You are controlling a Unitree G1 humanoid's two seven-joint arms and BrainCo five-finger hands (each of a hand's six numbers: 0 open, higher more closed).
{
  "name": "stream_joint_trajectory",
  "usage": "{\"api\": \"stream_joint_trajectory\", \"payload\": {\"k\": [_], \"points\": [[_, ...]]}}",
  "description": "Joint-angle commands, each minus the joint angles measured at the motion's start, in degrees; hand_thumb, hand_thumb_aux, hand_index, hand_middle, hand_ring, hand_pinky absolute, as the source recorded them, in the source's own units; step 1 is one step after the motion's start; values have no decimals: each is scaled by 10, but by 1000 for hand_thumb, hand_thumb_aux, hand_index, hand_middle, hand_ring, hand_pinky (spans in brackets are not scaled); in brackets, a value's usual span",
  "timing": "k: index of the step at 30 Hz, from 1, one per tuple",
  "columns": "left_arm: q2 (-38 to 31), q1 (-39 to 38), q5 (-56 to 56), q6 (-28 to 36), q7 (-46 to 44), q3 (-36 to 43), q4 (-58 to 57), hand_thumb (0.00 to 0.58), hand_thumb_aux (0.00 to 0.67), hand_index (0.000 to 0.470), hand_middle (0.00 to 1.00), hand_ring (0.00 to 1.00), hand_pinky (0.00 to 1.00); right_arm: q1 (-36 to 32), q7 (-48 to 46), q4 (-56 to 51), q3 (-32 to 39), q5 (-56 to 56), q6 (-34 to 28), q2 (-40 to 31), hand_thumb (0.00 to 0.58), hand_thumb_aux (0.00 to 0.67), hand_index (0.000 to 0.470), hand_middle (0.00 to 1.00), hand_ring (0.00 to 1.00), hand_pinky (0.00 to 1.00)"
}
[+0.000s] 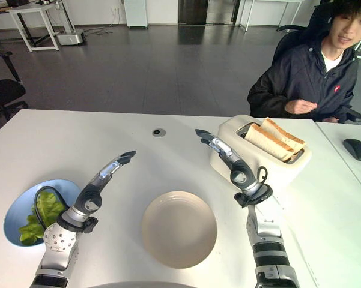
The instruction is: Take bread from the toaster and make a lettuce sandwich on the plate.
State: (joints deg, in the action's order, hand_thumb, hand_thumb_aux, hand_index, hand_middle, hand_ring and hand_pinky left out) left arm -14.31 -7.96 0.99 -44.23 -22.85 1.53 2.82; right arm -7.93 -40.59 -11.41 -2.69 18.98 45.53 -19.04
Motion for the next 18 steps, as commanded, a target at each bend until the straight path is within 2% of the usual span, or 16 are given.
{"api": "stream_joint_trajectory", "payload": {"k": [1, 6, 9, 11, 14, 16, 18], "points": [[-6, -4, -1, 11, 8, 0, 2, 0, 0, 0, 0, 0, 0, 7, -17, 4, 4, 20, -2, -3, 0, 0, 0, 0, 0, 0], [-16, 1, 18, 15, 10, -7, -3, 0, 0, 0, 0, 0, 0, 21, -16, -1, 13, 4, 13, 11, 0, 0, 0, 0, 0, 0], [-15, -3, 24, 22, 13, -6, 8, 0, 0, 0, 0, 0, 0, 27, -7, 46, 1, 1, 20, -5, 0, 0, 0, 0, 0, 0], [-14, 2, 26, 29, 10, 2, 11, 0, 0, 0, 0, 0, 0, 23, 9, 116, -32, 15, -1, -41, 0, 0, 0, 0, 0, 0], [-10, 8, 18, 34, 8, 18, 6, 0, 0, 0, 0, 0, 0, -3, 54, 193, -144, 55, -80, -133, 0, 0, 0, 0, 0, 0], [-8, 9, 12, 36, 9, 26, 2, 0, 0, 0, 0, 0, 0, -16, 75, 172, -210, 26, -123, -198, 0, 0, 0, 0, 0, 0], [-7, 7, 8, 38, 12, 30, 5, 0, 0, 0, 0, 0, 0, -21, 86, 90, -234, -62, -131, -257, 0, 0, 0, 0, 0, 0]]}}
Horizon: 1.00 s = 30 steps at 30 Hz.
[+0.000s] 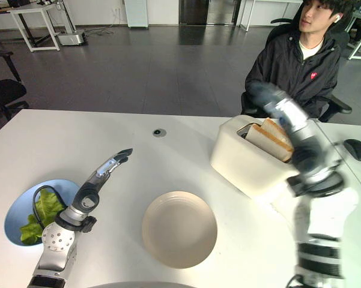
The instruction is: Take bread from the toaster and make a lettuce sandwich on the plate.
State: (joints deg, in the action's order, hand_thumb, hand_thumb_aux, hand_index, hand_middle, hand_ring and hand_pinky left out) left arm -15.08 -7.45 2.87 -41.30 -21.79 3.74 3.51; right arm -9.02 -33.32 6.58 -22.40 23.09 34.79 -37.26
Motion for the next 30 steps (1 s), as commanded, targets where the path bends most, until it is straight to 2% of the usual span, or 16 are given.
{"api": "stream_joint_trajectory", "payload": {"k": [1, 5, 11, 13, 15, 17, 19, 21, 22, 23, 24, 30], "points": [[2, 0, -14, 10, 3, 9, 0, 0, 0, 0, 0, 0, 0, -11, 20, -127, -38, -146, -14, -95, 0, 0, 0, 0, 0, 0], [4, -2, -27, 12, 7, 13, 5, 0, 0, 0, 0, 0, 0, -13, 67, -262, -20, -273, -7, -154, 0, 0, 0, 0, 0, 0], [4, -1, -30, 8, 9, 18, -2, 0, 0, 0, 0, 0, 0, -25, 114, -354, 38, -347, -5, -160, 14, 8, 6, 0, 0, 0], [3, -1, -29, 7, 10, 20, -4, 0, 0, 0, 0, 0, 0, -29, 119, -363, 57, -356, -8, -159, 128, 79, 55, 0, 0, 0], [3, -1, -30, 6, 11, 21, -4, 0, 0, 0, 0, 0, 0, -38, 127, -377, 72, -363, -17, -158, 220, 142, 100, 0, 0, 0], [2, -2, -30, 5, 12, 22, -5, 0, 0, 0, 0, 0, 0, -51, 138, -393, 78, -363, -31, -158, 255, 168, 118, 0, 0, 0], [1, -4, -29, 3, 12, 23, -6, 0, 0, 0, 0, 0, 0, -60, 147, -401, 80, -359, -39, -160, 220, 142, 100, 0, 0, 0], [1, -5, -29, 2, 12, 24, -7, 0, 0, 0, 0, 0, 0, -64, 146, -397, 77, -342, -37, -159, 100, 60, 42, 0, 0, 0], [1, -6, -29, 2, 12, 24, -8, 0, 0, 0, 0, 0, 0, -64, 144, -394, 75, -335, -35, -159, 79, 47, 33, 0, 0, 0], [1, -6, -28, 1, 12, 24, -9, 0, 0, 0, 0, 0, 0, -63, 139, -388, 73, -324, -30, -157, 27, 16, 11, 0, 0, 0], [0, -6, -27, 1, 11, 24, -10, 0, 0, 0, 0, 0, 0, -61, 135, -379, 69, -313, -28, -157, 0, 0, 0, 0, 0, 0], [-1, -7, -24, -2, 11, 24, -14, 0, 0, 0, 0, 0, 0, -65, 135, -406, 77, -308, -29, -167, 0, 0, 0, 0, 0, 0]]}}
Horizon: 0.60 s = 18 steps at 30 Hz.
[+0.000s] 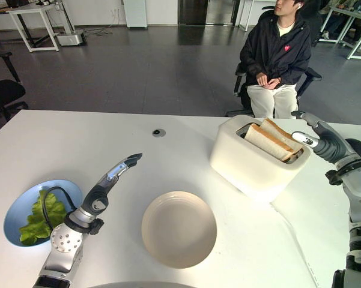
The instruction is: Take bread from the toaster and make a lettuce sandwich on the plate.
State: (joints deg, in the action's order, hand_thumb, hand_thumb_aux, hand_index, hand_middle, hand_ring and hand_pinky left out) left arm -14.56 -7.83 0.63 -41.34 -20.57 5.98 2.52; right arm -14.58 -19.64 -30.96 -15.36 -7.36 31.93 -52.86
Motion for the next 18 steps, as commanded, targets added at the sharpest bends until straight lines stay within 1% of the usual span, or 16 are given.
{"api": "stream_joint_trajectory", "payload": {"k": [1, 3, 5, 6, 10, 15, 17, 18], "points": [[-6, -4, -1, -2, -1, 2, -4, 0, 0, 0, 0, 0, 0, -14, 1, -50, 13, -13, 2, -14, 71, 42, 29, 0, 0, 0], [-6, -8, -1, -3, -1, 2, -3, 0, 0, 0, 0, 0, 0, -26, 11, -89, 29, -35, 12, -19, 187, 118, 83, 0, 0, 0], [-6, -10, -1, -4, -1, 2, -2, 0, 0, 0, 0, 0, 0, -33, 12, -112, 39, -40, 21, -21, 291, 197, 138, 0, 0, 0], [-6, -11, -1, -5, -2, 3, -1, 0, 0, 0, 0, 0, 0, -34, 11, -118, 41, -38, 26, -21, 294, 200, 140, 0, 0, 0], [-7, -14, -1, -5, -2, 3, 0, 0, 0, 0, 0, 0, 0, -39, 12, -133, 49, -35, 37, -25, 261, 173, 122, 0, 0, 0], [-7, -16, -3, -4, -3, 5, 1, 0, 0, 0, 0, 0, 0, -41, 13, -150, 57, -35, 48, -28, 268, 179, 125, 0, 0, 0], [-7, -16, -3, -3, -2, 5, 1, 0, 0, 0, 0, 0, 0, -44, 12, -155, 57, -31, 49, -30, 258, 171, 120, 0, 0, 0], [-7, -16, -3, -3, -2, 4, 1, 0, 0, 0, 0, 0, 0, -45, 11, -158, 55, -28, 49, -31, 265, 176, 123, 0, 0, 0]]}}
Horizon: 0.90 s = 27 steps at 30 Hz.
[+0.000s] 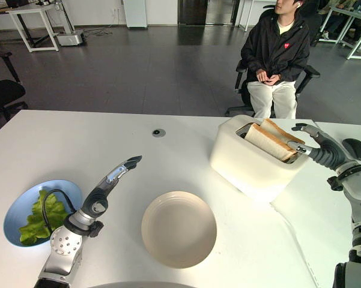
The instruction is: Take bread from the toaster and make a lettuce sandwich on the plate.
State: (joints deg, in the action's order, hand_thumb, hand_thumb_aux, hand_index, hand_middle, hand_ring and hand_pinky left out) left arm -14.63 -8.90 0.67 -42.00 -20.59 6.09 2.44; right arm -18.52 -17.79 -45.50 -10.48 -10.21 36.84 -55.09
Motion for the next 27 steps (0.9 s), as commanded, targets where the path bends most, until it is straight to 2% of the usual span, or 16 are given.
{"api": "stream_joint_trajectory", "payload": {"k": [1, 3, 6, 7, 9, 13, 18, 19, 20, 22, 23, 25, 27], "points": [[-7, -6, -3, 4, -2, 3, 2, 0, 0, 0, 0, 0, 0, -8, -7, -17, 4, 3, 1, -11, 268, 179, 125, 0, 0, 0], [-7, -6, -3, 5, -2, 4, 2, 0, 0, 0, 0, 0, 0, -11, -7, -22, -1, 9, 2, -15, 261, 173, 122, 0, 0, 0], [-7, -6, -3, 6, -3, 4, 2, 0, 0, 0, 0, 0, 0, -17, -14, -22, -9, 28, 6, -15, 216, 139, 98, 0, 0, 0], [-7, -7, -3, 6, -3, 4, 2, 0, 0, 0, 0, 0, 0, -19, -19, -20, -13, 38, 6, -15, 183, 116, 81, 0, 0, 0], [-7, -7, -3, 7, -3, 4, 3, 0, 0, 0, 0, 0, 0, -20, -33, -15, -23, 60, 6, -13, 164, 102, 72, 0, 0, 0], [-7, -8, -3, 9, -3, 5, 5, 0, 0, 0, 0, 0, 0, -19, -45, -15, -29, 74, 1, -18, 144, 89, 63, 0, 0, 0], [-6, -8, -5, 13, -2, 6, 11, 0, 0, 0, 0, 0, 0, -21, -5, -46, 6, 11, 6, -24, 156, 97, 68, 0, 0, 0], [-6, -7, -5, 14, -3, 7, 12, 0, 0, 0, 0, 0, 0, -21, -3, -49, 8, 8, 7, -24, 179, 113, 79, 0, 0, 0], [-6, -6, -6, 15, -3, 7, 12, 0, 0, 0, 0, 0, 0, -21, -1, -52, 10, 6, 9, -23, 230, 150, 105, 0, 0, 0], [-6, -7, -6, 16, -3, 8, 14, 0, 0, 0, 0, 0, 0, -20, -1, -52, 12, 5, 12, -22, 420, 318, 223, 0, 0, 0], [-6, -8, -7, 16, -3, 8, 16, 0, 0, 0, 0, 0, 0, -20, -1, -51, 14, 5, 13, -22, 464, 370, 260, 0, 0, 0], [-6, -10, -8, 17, -3, 8, 18, 0, 0, 0, 0, 0, 0, -15, -2, -43, 18, 4, 17, -23, 536, 486, 341, 0, 0, 0], [-7, -11, -9, 18, -3, 8, 20, 0, 0, 0, 0, 0, 0, -6, -9, -25, 19, 8, 24, -22, 552, 523, 367, 0, 0, 0]]}}
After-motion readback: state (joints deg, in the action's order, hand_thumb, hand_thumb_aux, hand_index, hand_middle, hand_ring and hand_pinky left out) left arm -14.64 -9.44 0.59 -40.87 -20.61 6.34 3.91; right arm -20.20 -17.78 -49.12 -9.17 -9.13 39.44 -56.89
